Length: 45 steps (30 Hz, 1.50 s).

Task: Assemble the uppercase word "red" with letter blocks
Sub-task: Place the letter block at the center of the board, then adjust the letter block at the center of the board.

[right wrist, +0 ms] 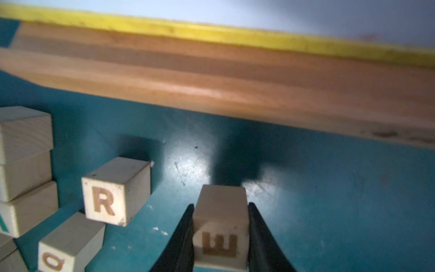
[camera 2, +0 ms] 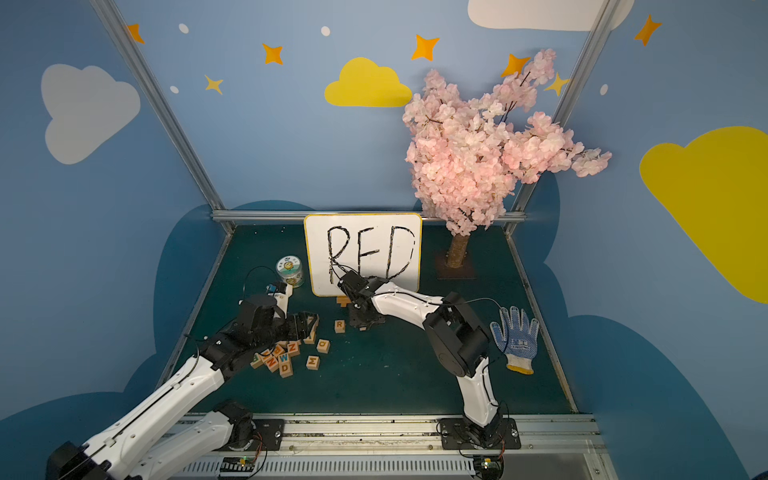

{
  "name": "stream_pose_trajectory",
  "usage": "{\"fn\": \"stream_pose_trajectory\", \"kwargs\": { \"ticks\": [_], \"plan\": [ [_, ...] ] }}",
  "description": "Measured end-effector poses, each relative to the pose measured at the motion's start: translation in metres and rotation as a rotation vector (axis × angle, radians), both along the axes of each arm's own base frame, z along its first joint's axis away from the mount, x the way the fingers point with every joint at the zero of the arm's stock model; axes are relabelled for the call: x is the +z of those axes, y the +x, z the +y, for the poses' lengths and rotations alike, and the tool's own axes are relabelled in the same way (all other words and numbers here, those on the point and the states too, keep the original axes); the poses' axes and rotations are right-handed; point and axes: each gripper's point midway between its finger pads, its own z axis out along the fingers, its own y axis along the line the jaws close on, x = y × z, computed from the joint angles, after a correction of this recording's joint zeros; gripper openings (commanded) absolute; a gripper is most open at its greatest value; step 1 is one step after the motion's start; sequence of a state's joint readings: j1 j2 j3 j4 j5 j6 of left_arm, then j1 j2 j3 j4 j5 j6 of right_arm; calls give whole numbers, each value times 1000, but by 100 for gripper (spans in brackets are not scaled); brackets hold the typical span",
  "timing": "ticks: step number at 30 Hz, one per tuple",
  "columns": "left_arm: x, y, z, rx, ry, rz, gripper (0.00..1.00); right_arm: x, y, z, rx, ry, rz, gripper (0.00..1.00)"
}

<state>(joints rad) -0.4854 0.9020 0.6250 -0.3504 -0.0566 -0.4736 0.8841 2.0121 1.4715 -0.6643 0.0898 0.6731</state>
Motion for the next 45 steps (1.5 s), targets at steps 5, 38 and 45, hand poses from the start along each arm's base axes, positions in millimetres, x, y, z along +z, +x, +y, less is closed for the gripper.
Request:
{"fn": "stream_pose_trajectory", "kwargs": {
  "ticks": [5, 38, 45],
  "plan": [
    [-24, -6, -5, -14, 116, 47, 74, -7, 3, 1, -3, -9, 8, 39],
    [-93, -19, -24, -58, 345, 237, 72, 21, 7, -15, -15, 34, -36, 65],
    [-103, -20, -22, -67, 393, 266, 72, 23, 5, -20, -19, 35, -37, 66]
  ]
}}
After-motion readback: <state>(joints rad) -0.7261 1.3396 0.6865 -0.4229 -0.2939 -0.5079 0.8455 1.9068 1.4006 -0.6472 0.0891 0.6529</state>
